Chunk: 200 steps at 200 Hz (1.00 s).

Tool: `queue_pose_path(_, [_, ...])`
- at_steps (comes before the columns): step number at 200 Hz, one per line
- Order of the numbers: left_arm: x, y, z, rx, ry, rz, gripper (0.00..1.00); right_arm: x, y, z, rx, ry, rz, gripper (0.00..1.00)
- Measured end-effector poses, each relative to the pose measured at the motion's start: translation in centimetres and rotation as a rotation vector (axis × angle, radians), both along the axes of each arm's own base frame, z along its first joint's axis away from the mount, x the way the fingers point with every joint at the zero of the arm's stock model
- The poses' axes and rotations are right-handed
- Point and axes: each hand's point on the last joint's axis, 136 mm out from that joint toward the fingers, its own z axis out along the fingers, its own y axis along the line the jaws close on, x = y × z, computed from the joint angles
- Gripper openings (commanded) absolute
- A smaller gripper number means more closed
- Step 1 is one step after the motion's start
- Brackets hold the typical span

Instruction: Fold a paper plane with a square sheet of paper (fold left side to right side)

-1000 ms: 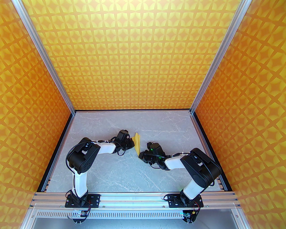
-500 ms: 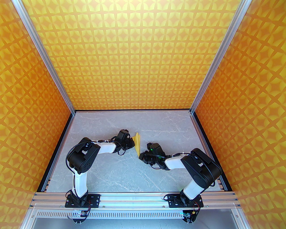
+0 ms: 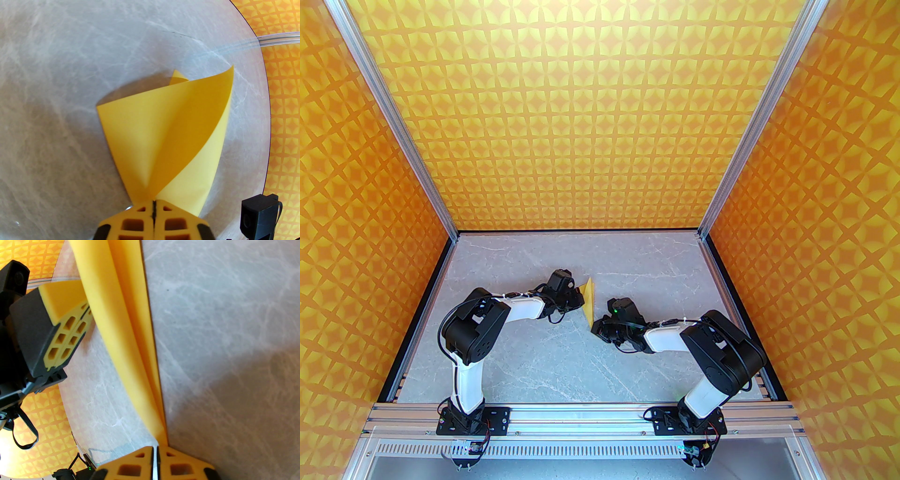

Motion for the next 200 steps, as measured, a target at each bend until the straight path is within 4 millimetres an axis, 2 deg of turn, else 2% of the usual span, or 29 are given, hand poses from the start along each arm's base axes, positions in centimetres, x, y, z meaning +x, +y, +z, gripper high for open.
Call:
queue_pose_path(33, [0.1, 0.0, -1.0, 0.013, 0.016, -0.003, 0.00, 0.0, 0.0, 0.0, -0.002, 0.000, -0.002, 0.12])
queue_pose_path(131, [0.6, -0.4, -1.0, 0.016, 0.018, -0.003, 0.00, 0.0, 0.0, 0.3, -0.009, -0.014, 0.017, 0.16])
queue_pose_path(179, [0.6, -0.4, -1.0, 0.017, 0.020, -0.004, 0.00, 0.8, 0.0, 2.1, 0.022, -0.064, 0.010, 0.15])
queue_pose_path(200, [0.6, -0.4, -1.0, 0.017, 0.020, -0.003, 0.00, 1.1, -0.2, 2.3, 0.045, -0.071, -0.007, 0.14])
